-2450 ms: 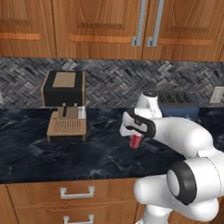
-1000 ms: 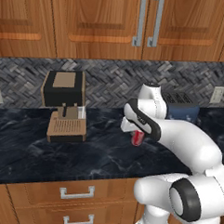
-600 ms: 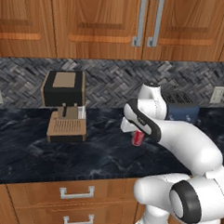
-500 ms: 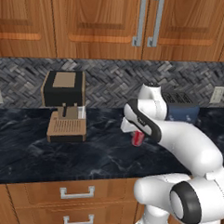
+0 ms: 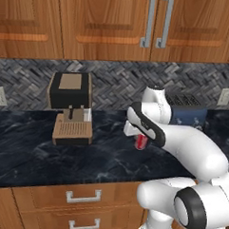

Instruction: Four empty soda cans are scattered around the kitchen. Gather all the cans and cluster them next to the stove for recycling.

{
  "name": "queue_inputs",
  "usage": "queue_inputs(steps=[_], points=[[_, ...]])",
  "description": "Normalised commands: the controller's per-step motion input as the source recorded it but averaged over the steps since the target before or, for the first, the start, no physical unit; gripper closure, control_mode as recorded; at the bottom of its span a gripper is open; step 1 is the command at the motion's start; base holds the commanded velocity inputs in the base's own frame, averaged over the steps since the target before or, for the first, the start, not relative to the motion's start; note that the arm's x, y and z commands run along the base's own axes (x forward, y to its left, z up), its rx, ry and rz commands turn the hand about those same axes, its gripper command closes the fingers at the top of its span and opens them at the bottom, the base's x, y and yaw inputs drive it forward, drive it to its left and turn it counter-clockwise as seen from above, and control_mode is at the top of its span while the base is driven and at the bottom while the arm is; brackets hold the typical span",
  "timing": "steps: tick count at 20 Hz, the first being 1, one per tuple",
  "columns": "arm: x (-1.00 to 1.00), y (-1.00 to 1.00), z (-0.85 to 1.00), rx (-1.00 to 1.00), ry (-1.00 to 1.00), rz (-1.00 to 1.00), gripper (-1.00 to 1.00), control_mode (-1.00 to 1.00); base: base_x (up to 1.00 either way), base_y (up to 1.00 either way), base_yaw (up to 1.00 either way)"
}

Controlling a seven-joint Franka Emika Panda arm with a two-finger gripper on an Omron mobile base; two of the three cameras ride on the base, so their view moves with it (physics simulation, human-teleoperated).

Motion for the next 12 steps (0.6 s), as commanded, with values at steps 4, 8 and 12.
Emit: queue_inputs(steps=[4,8,12], points=[[0.00,0.00,0.00,0.00,0.00,0.00,1.00,1.00,-0.16,0.49,0.00],[0.00,0.00,0.00,0.00,0.00,0.00,1.00,1.00,-0.24,0.53,-0.01],[0.00,0.00,0.00,0.00,0.00,0.00,1.00,1.00,-0.30,0.56,-0.01]])
